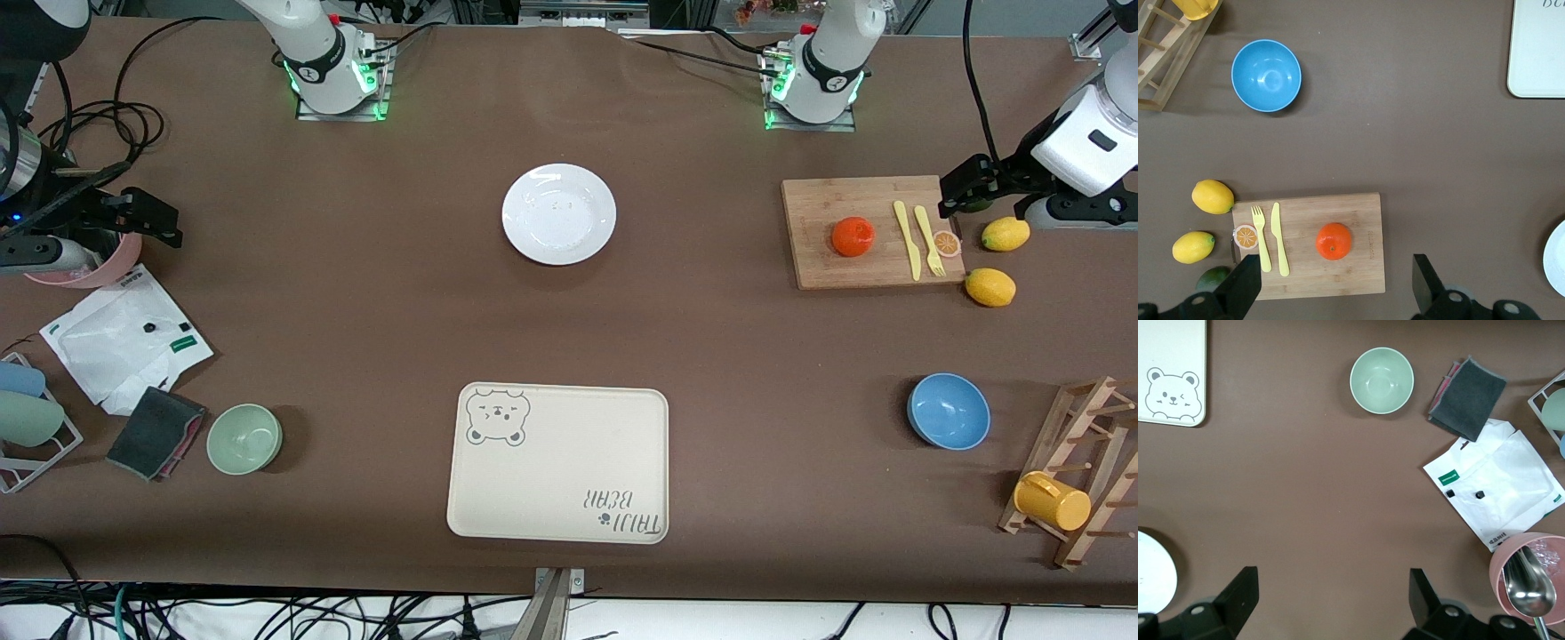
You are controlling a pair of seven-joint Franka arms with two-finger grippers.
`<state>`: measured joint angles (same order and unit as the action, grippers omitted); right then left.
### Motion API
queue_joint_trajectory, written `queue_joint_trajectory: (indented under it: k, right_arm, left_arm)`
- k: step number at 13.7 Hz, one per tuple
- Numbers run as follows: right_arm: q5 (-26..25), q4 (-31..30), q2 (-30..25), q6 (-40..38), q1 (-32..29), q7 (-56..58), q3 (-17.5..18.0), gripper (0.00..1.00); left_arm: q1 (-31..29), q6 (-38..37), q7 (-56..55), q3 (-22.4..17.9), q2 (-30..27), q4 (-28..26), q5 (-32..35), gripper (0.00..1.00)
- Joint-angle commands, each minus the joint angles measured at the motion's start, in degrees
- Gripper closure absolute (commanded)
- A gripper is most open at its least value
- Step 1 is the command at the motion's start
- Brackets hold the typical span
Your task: Place orange and plate with both arms
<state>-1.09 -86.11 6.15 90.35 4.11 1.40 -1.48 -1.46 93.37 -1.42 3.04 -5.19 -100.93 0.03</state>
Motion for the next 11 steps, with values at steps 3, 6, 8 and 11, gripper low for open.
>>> queue_joint_trajectory:
  k: [3,6,8,11]
  right_arm:
    - [-2.5,1.1,0.0,-1.0,0.8,0.7,0.3,0.00]
    - [-2.6,1.1,0.1,-1.2,1.2,0.6,0.3,0.00]
    - [-2.3,1.1,0.0,-1.2,1.1,0.7,0.2,0.00]
    - [-2.1,1.1,0.0,-1.2,1.1,0.9,0.2,0.00]
  left_arm:
    - [-0.6,-1.0,1.1,0.2,0.4,1.1,-1.0,0.00]
    - [-0.3,-1.0,1.1,0.2,0.4,1.1,-1.0,0.00]
    - [-0.6,-1.0,1.1,0.2,0.4,1.1,-1.0,0.00]
    - [-0.6,-1.1,1.0,0.1,0.4,1.1,-0.9,0.00]
